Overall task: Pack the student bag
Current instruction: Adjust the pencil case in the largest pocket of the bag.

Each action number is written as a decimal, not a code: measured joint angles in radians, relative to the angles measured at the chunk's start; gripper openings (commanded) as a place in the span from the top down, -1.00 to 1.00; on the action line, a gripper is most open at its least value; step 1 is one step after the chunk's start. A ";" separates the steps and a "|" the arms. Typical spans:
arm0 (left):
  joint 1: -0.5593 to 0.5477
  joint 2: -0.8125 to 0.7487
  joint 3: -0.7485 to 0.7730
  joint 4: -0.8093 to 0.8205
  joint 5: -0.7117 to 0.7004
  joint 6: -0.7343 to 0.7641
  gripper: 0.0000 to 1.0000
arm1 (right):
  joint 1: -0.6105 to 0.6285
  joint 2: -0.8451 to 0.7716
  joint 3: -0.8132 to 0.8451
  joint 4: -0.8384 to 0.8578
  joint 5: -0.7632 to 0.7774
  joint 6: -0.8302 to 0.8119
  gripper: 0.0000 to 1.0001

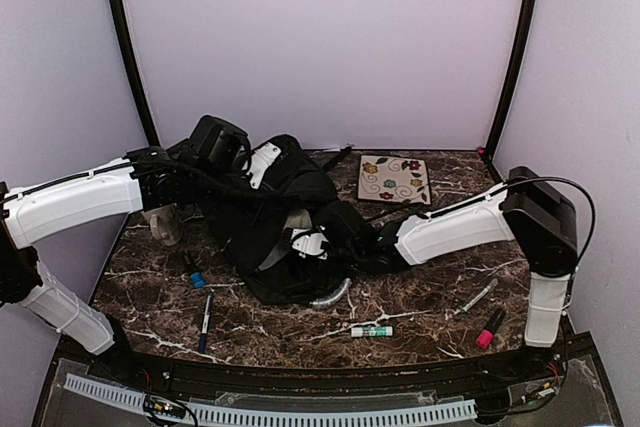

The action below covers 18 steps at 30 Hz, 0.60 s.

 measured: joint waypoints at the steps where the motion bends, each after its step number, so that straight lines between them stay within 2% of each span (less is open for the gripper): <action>1: -0.001 0.000 0.000 0.000 -0.001 0.000 1.00 | 0.002 -0.037 -0.035 -0.002 -0.010 0.000 0.29; 4: -0.002 0.003 -0.001 0.001 -0.002 0.001 1.00 | 0.004 -0.115 -0.081 -0.030 -0.052 0.002 0.14; 7: -0.002 0.012 -0.004 0.007 0.002 0.000 1.00 | 0.004 -0.174 -0.095 -0.089 -0.150 -0.009 -0.12; 13: -0.005 0.061 -0.007 0.026 0.031 0.003 1.00 | 0.011 -0.294 -0.135 -0.283 -0.340 -0.066 -0.18; 18: -0.010 0.143 -0.005 0.032 0.063 0.011 1.00 | 0.013 -0.378 -0.179 -0.465 -0.406 -0.117 -0.19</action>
